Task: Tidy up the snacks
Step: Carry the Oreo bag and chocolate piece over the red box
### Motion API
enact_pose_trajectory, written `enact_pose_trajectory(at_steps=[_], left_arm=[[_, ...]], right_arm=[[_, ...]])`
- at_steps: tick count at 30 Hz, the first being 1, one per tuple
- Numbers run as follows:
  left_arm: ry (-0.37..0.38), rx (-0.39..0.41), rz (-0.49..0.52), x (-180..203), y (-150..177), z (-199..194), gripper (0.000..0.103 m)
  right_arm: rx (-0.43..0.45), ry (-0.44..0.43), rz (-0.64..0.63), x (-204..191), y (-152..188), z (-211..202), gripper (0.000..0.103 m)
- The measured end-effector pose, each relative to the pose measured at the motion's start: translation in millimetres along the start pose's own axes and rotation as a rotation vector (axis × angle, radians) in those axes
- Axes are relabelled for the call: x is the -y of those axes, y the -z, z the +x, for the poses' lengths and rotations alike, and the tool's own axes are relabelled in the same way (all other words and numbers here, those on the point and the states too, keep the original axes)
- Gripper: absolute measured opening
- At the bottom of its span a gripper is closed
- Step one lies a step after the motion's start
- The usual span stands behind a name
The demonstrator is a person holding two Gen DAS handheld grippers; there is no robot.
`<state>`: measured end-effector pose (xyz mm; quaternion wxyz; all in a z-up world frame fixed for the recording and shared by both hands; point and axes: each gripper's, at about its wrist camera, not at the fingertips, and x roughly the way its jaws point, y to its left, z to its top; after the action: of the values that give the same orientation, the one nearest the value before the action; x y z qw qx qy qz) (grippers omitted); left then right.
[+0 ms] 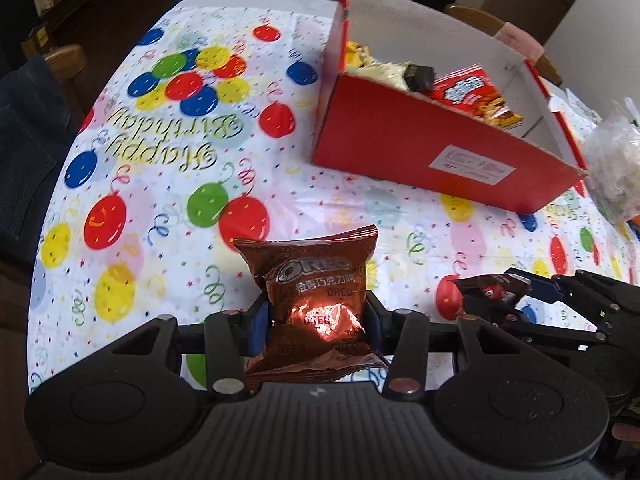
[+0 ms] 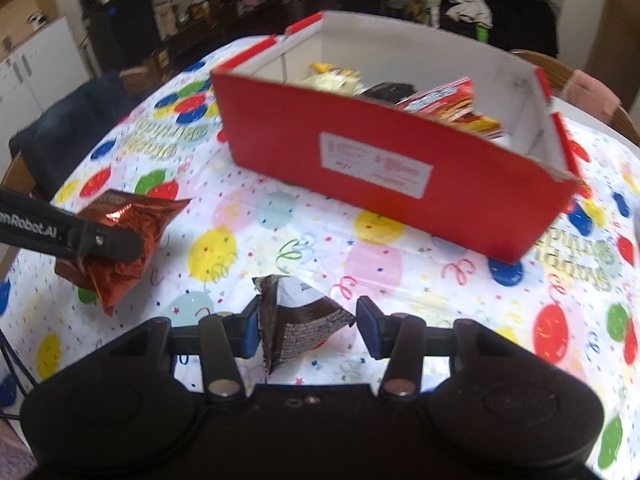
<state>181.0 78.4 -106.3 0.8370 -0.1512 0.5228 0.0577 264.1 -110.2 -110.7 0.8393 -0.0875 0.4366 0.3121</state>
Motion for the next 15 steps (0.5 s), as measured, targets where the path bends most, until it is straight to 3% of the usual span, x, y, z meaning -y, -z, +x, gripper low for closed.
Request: enact_pose_trajectory(at_steps=[15], left_arm=[[0.057,0.117,0.154,27,-23,-32,0.046]], right_arm=[[0.137,0.096,0.167,12,-15,-70,0.047]])
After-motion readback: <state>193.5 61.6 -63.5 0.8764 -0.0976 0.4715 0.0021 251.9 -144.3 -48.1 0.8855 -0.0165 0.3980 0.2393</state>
